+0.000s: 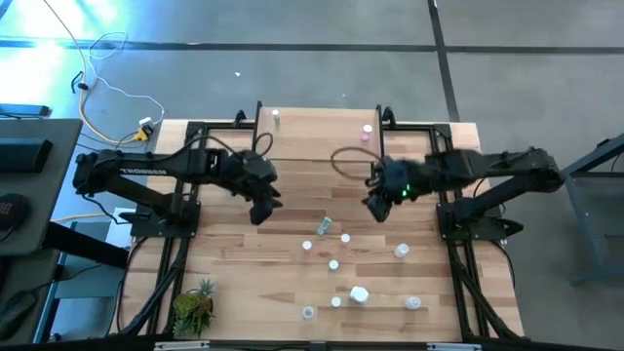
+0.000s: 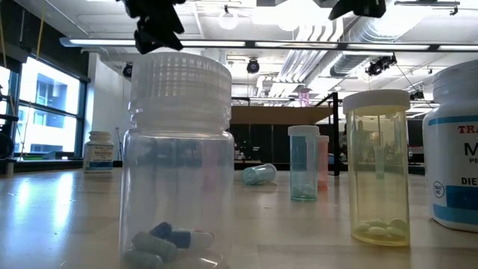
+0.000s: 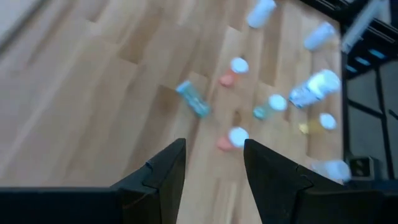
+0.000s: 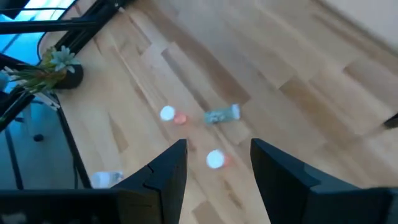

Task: Pick and place medicine bottles onto shelf by color
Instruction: Put the right pink pill bottle on the shelf

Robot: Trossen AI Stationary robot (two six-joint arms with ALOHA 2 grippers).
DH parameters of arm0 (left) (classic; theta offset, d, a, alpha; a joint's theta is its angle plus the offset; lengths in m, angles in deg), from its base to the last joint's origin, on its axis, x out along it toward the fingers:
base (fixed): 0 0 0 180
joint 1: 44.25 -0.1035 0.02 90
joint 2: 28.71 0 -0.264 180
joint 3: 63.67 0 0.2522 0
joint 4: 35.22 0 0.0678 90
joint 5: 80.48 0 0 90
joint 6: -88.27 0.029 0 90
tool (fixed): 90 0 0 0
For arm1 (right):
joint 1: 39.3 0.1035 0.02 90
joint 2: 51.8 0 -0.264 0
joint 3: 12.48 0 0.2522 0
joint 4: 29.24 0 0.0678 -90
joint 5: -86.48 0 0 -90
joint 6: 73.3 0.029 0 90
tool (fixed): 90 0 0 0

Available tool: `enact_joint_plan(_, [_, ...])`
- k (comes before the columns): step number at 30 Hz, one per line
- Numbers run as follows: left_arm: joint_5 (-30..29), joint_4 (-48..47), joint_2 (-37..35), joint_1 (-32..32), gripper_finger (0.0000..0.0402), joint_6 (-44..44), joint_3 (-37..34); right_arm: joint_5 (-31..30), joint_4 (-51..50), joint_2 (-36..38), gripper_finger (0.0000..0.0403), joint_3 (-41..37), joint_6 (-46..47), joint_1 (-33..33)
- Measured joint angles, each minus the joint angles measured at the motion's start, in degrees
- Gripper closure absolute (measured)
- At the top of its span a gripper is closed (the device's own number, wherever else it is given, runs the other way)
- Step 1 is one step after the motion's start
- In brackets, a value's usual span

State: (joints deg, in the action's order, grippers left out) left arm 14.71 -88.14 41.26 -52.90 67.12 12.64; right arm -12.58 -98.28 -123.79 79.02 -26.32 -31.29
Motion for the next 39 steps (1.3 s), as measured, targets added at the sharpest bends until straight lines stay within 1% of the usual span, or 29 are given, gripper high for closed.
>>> enact_joint_plan(4, [-0.2, 0.0, 0.0, 4.4, 0.0248, -1.6, 0.0, -2.5, 2.0, 0.0, 0.0235, -2.5, 6.2, 4.8])
enact_joint_plan(9, [-1.3, 0.0, 0.0, 9.7, 0.0248, -5.1, 0.0, -2.9, 3.8, 0.0, 0.0235, -6.0, 13.2, 8.4])
enact_joint_plan(13, [-1.6, 0.0, 0.0, 13.8, 0.0248, -8.5, 0.0, -2.9, 6.8, 0.0, 0.0235, -10.2, 14.4, 10.0])
enact_joint_plan(15, [-2.4, 0.0, 0.0, 16.0, 0.0248, -10.1, 0.0, -2.9, 9.4, 0.0, 0.0235, -12.2, 13.0, 10.9])
enact_joint_plan(20, [-5.8, 0.0, 0.0, 20.7, 0.0248, -13.2, 0.0, -3.0, 20.2, -0.1, 0.0224, -17.7, 8.0, 12.2])
enact_joint_plan(26, [-7.6, 0.0, 0.0, 24.3, 0.0248, -15.3, 0.0, -9.7, 31.7, -0.5, 0.021, -24.2, -4.6, 13.6])
enact_joint_plan(29, [-7.6, 0.0, 0.0, 25.4, 0.0248, -15.3, 0.0, -10.8, 35.0, -0.5, 0.021, -27.4, -11.1, 13.6])
enact_joint_plan(33, [-8.2, 0.0, 0.0, 26.2, 0.0248, -15.3, 0.0, -11.9, 40.9, -1.3, 0.021, -31.1, -17.1, 13.5])
enact_joint_plan(39, [-11.1, 0.0, 0.0, 26.3, 0.0248, -15.3, 0.0, -12.6, 45.8, -6.7, 0.021, -31.8, -22.0, 13.5])
